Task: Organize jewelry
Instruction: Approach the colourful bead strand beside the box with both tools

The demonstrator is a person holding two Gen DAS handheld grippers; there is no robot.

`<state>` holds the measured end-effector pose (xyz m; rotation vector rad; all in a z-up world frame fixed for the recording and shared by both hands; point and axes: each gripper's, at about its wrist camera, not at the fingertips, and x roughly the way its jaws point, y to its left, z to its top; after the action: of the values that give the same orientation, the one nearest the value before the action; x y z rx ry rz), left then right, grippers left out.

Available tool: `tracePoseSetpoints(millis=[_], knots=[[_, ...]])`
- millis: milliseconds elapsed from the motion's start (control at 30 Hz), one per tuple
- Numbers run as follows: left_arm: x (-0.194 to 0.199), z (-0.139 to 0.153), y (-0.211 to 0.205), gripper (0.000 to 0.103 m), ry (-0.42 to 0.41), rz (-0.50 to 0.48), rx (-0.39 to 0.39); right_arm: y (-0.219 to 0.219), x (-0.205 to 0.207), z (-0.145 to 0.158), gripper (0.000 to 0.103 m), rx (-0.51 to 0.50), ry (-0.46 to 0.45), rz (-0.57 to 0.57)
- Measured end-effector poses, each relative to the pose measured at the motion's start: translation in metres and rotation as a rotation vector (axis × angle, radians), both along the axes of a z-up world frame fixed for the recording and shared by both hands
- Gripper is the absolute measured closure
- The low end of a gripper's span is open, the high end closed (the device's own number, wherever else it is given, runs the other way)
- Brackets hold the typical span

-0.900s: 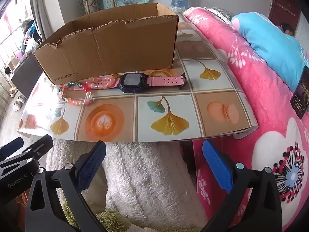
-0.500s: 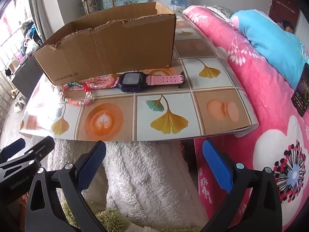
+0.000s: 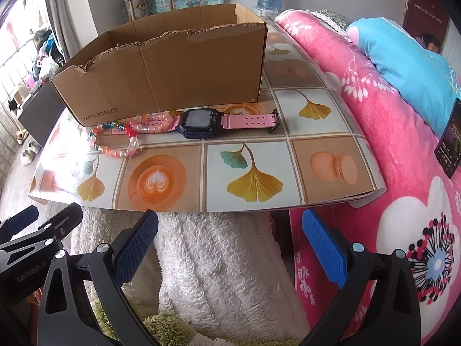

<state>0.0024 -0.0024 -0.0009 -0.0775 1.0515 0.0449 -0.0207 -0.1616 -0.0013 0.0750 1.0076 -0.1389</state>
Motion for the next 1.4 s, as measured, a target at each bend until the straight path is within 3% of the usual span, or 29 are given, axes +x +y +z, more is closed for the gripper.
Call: tracePoseSetpoints(millis=[1400], knots=[[0.0,0.0,0.015,0.008,-0.004,0.013,-0.008,0.006,0.001,-0.005,0.005,-0.054,0.037,0.002]])
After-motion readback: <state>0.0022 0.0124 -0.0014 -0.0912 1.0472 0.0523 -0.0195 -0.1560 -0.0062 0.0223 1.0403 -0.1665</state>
